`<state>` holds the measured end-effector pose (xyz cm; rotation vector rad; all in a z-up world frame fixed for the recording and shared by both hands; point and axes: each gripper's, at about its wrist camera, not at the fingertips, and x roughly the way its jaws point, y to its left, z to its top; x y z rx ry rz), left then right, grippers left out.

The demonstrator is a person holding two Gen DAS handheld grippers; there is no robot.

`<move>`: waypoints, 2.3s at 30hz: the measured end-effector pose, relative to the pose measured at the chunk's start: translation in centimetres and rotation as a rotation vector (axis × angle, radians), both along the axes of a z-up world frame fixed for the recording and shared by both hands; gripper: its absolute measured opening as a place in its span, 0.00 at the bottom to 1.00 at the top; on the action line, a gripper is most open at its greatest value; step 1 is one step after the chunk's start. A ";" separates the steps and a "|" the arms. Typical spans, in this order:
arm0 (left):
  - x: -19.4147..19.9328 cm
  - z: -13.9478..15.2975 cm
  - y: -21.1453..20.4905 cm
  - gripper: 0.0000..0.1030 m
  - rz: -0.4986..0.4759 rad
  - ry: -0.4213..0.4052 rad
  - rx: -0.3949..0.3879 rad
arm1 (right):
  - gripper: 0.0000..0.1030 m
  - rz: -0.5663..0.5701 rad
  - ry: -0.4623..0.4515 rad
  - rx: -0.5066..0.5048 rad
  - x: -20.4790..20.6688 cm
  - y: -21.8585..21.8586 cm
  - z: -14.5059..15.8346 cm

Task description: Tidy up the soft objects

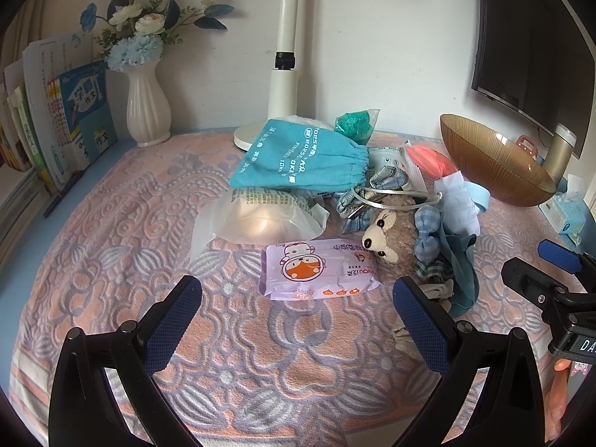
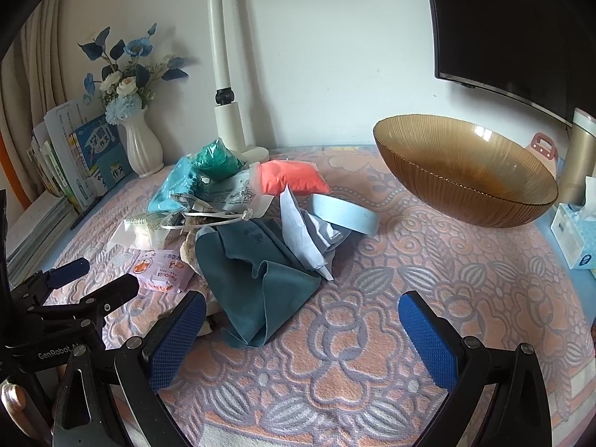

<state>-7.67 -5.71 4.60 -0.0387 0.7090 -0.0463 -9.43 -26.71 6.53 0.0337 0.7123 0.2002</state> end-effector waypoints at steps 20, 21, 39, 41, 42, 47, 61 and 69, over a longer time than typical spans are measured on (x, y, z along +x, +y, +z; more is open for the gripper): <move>-0.1 0.0 0.0 0.99 0.000 -0.002 -0.003 | 1.00 -0.005 0.012 -0.003 0.3 0.0 -0.2; -0.1 0.0 0.0 0.99 0.000 -0.002 -0.003 | 1.00 -0.005 0.012 -0.003 0.3 0.0 -0.2; -0.1 0.0 0.0 0.99 0.001 -0.002 -0.005 | 1.00 -0.005 0.014 -0.007 0.3 0.1 -0.3; -0.1 0.0 0.0 0.99 0.002 -0.002 -0.005 | 1.00 -0.003 0.015 -0.008 0.3 0.1 -0.3; -0.1 0.0 0.0 0.99 0.002 -0.002 -0.005 | 1.00 -0.004 0.015 -0.009 0.3 0.1 -0.4; 0.0 0.0 -0.1 0.99 -0.014 0.029 0.000 | 1.00 -0.004 0.013 -0.008 0.3 0.1 -0.4; 4.5 -0.4 0.8 0.99 -0.384 0.294 0.091 | 0.88 0.131 0.232 0.049 0.2 1.4 -1.2; 7.2 -2.1 0.6 0.93 -0.527 0.350 0.024 | 0.70 0.220 0.368 0.153 0.8 6.2 -2.9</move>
